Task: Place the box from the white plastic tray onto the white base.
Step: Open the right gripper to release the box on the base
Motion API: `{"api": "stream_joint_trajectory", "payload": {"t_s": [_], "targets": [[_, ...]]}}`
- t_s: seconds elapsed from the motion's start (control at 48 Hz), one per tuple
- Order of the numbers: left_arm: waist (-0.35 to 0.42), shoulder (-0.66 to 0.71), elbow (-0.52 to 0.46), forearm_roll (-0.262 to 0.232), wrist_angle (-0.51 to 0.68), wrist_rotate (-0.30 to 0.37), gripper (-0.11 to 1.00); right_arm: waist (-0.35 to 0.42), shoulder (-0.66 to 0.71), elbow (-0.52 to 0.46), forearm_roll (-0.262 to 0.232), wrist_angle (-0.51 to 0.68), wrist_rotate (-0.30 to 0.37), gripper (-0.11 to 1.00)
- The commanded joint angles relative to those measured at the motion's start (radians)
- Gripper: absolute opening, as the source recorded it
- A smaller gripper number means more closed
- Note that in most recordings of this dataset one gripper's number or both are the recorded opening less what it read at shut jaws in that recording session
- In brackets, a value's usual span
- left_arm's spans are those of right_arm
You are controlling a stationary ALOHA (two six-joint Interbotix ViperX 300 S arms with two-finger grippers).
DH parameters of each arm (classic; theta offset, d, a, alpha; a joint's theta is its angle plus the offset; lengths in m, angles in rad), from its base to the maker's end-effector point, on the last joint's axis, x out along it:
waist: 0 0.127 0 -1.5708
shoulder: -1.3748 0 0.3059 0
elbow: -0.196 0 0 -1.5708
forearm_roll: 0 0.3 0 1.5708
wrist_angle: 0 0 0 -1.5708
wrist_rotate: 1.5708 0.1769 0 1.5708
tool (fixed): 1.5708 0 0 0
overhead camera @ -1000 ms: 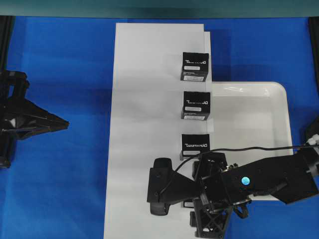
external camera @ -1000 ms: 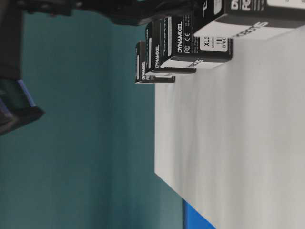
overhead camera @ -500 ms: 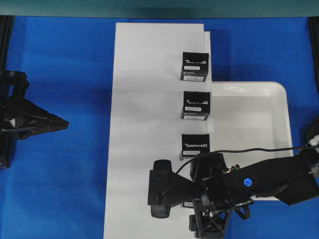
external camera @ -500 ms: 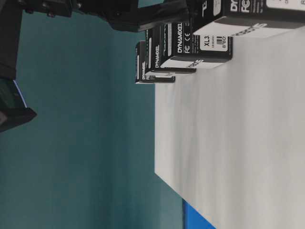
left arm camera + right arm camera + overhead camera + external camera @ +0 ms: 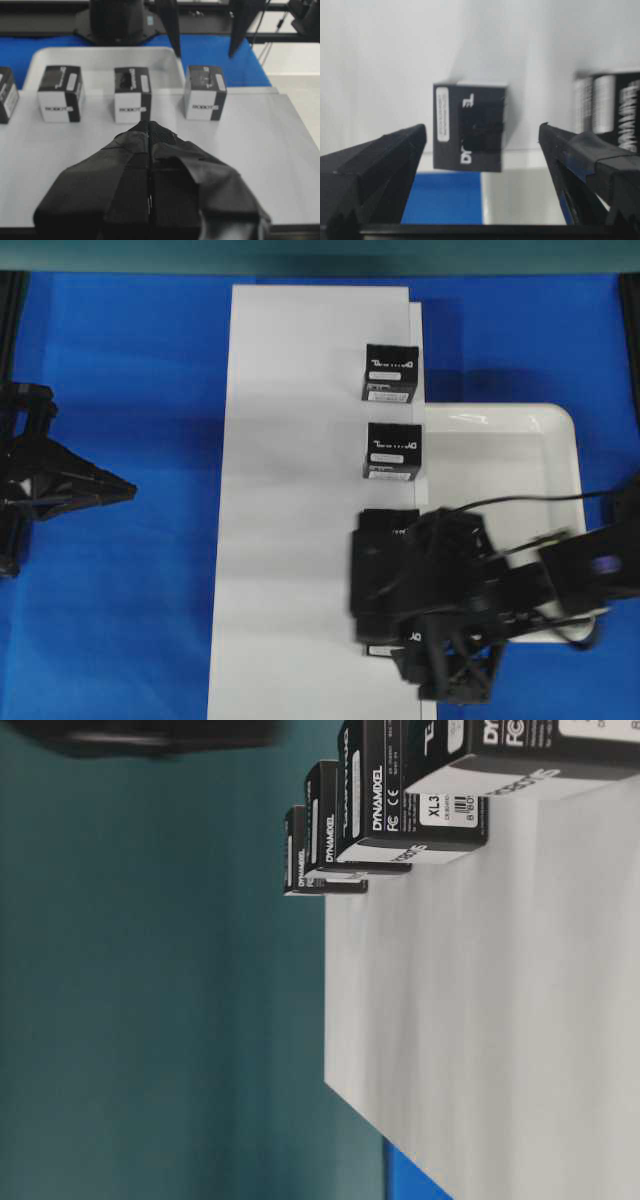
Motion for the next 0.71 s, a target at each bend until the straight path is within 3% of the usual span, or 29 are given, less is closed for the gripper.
{"api": "stream_joint_trajectory", "payload": {"t_s": [0.0,0.125,0.271,0.5,0.687], "targets": [[0.0,0.003,-0.014,0.002,-0.006,-0.003,-0.07,-0.003,-0.077,0.006,-0.054,-0.049,0.003,0.99],[-0.002,0.006,-0.014,0.002,-0.006,-0.002,-0.07,-0.012,-0.173,0.048,-0.114,-0.123,0.003,0.99],[0.008,0.008,-0.008,0.002,0.018,-0.002,-0.07,-0.032,-0.264,0.129,-0.146,-0.193,-0.002,0.99],[0.005,0.006,-0.009,0.002,0.023,-0.003,-0.07,-0.072,-0.417,0.253,-0.152,-0.368,0.0,0.99],[0.005,-0.006,-0.008,0.002,0.026,-0.005,-0.07,-0.109,-0.551,0.322,-0.153,-0.396,-0.006,0.99]]}}
